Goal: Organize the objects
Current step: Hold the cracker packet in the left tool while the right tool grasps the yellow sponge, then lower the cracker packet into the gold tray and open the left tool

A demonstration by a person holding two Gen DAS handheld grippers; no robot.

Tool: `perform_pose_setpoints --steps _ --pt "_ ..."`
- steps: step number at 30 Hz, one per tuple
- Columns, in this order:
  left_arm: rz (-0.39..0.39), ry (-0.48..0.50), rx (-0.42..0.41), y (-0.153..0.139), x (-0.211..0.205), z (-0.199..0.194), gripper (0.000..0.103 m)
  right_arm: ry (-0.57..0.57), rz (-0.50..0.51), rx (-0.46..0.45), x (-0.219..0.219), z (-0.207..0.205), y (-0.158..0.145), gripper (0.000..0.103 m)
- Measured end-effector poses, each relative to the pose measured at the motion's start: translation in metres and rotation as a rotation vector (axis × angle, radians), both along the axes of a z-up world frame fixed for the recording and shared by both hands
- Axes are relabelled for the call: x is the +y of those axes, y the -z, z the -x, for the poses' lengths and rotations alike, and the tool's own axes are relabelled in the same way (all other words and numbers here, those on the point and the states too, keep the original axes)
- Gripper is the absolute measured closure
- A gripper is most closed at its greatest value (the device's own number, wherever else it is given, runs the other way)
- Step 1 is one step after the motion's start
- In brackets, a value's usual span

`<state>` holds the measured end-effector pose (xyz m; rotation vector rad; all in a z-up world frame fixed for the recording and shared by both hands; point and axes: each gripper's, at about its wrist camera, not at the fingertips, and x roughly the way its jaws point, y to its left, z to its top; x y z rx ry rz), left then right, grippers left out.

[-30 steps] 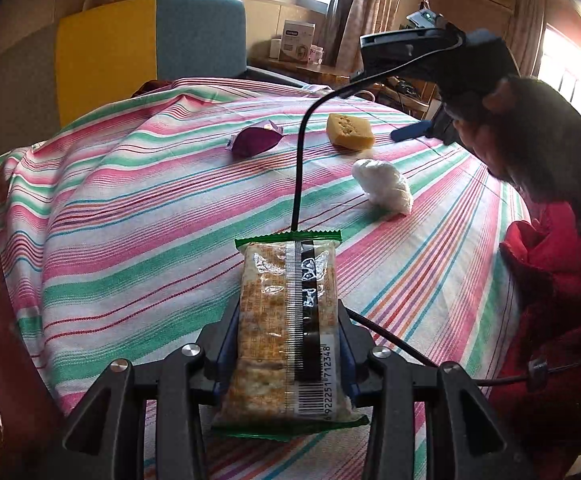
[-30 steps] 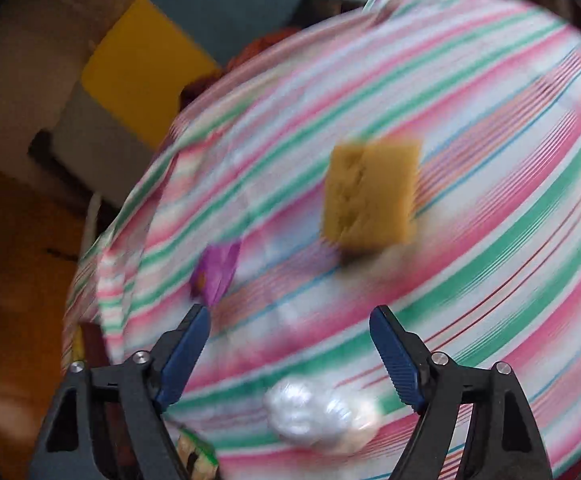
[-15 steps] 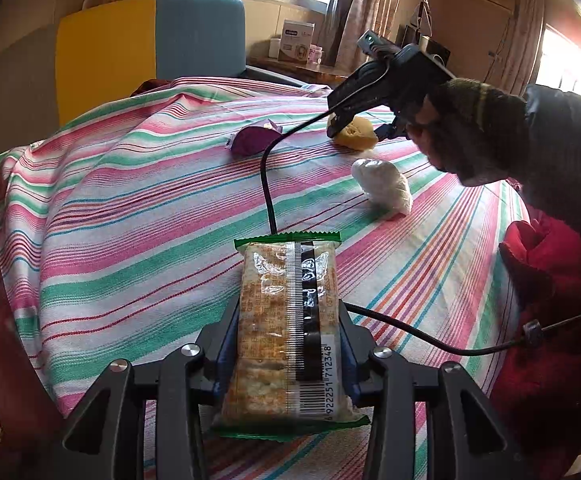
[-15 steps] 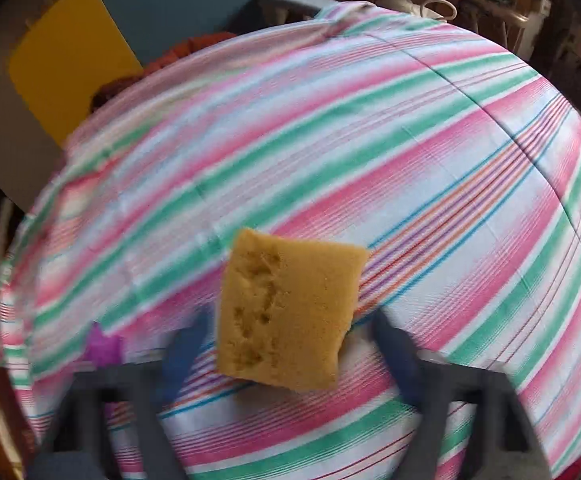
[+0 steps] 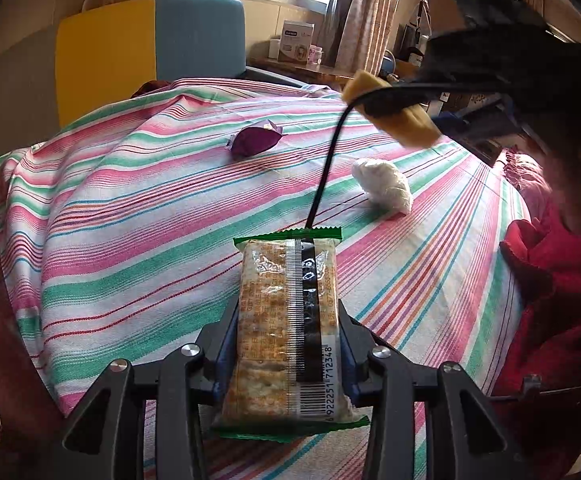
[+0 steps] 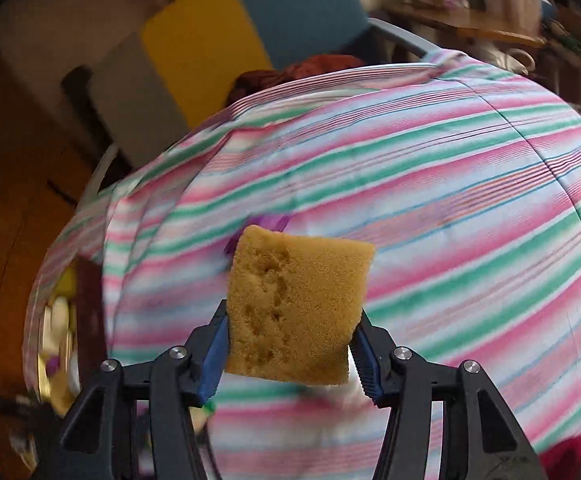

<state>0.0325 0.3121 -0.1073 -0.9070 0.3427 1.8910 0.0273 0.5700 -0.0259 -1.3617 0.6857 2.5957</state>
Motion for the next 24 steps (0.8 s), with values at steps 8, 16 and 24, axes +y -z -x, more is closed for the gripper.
perform_pose_setpoints --steps 8,16,24 --pt "0.032 0.000 0.004 -0.007 -0.008 -0.005 0.062 -0.134 0.030 -0.094 -0.038 -0.032 0.037 0.047" --pt "-0.019 -0.008 0.039 -0.039 -0.039 -0.016 0.062 -0.205 -0.051 -0.196 -0.056 -0.023 0.059 0.047" --pt "0.012 -0.006 0.049 -0.054 -0.069 -0.028 0.062 -0.206 -0.075 -0.208 -0.056 -0.022 0.062 0.047"
